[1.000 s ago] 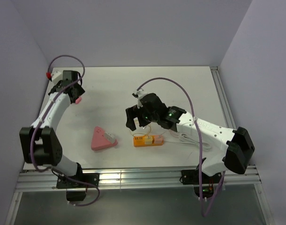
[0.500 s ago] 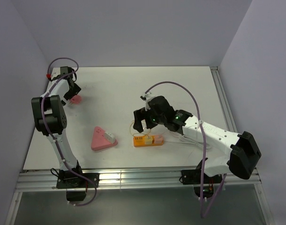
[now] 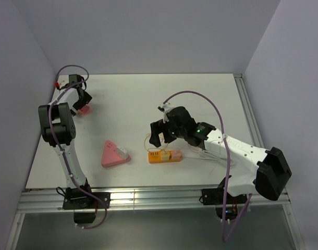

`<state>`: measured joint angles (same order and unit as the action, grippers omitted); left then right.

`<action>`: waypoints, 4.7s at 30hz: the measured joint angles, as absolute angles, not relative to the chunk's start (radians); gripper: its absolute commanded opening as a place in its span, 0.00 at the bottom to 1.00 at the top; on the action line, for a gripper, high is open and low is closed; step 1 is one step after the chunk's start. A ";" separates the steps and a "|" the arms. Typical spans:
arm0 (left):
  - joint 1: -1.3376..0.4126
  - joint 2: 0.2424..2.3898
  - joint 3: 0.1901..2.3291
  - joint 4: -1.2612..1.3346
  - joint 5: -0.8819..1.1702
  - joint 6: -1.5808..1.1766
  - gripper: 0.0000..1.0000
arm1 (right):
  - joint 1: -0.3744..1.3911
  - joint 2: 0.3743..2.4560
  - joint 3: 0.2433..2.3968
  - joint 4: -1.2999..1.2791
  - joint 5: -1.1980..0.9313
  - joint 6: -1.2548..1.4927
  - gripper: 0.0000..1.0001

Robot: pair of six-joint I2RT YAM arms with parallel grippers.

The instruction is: Insert the plug

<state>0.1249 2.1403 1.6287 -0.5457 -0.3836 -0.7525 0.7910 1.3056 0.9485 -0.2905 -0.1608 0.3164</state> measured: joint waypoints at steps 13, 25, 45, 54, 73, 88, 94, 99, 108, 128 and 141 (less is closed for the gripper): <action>0.125 2.199 1.683 -0.530 -0.363 -0.740 0.93 | 0.791 1.306 0.949 -0.291 -0.165 0.316 0.98; 0.128 2.206 1.678 -0.473 -0.337 -0.715 0.33 | 0.791 1.306 0.949 -0.292 -0.178 0.318 0.98; 0.016 1.376 1.183 -0.376 0.020 -0.674 0.00 | 0.791 1.354 1.100 -0.294 -0.340 0.380 0.95; -0.352 0.952 0.895 -0.321 0.036 -0.871 0.00 | 0.807 1.413 1.113 -0.089 -0.395 0.518 0.92; -0.668 0.747 0.738 -0.365 -0.337 -1.202 0.00 | 0.937 1.465 1.167 -0.015 -0.138 0.582 0.67; -0.742 0.750 0.733 -0.387 -0.459 -1.266 0.00 | 0.978 1.519 1.203 -0.039 -0.099 0.571 0.54; -0.764 0.756 0.733 -0.386 -0.485 -1.267 0.00 | 0.978 1.536 1.208 -0.053 -0.102 0.570 0.56; -0.769 0.759 0.733 -0.382 -0.498 -1.253 0.00 | 0.978 1.553 1.227 -0.075 -0.116 0.565 0.47; -0.778 0.707 0.727 -0.385 -0.521 -1.213 0.71 | 0.977 1.567 1.255 -0.057 -0.193 0.567 0.00; -0.802 0.334 0.594 -0.269 -0.291 -0.905 0.50 | 0.870 1.362 1.087 0.046 -0.618 0.488 0.00; -0.801 0.344 0.538 -0.057 -0.011 -0.826 0.07 | 0.827 1.324 1.071 0.143 -0.848 0.518 0.00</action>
<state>-0.8009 0.3435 0.5381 -0.0566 -0.0113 -0.8257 0.8272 1.3243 1.0706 0.1429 -0.8478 0.5179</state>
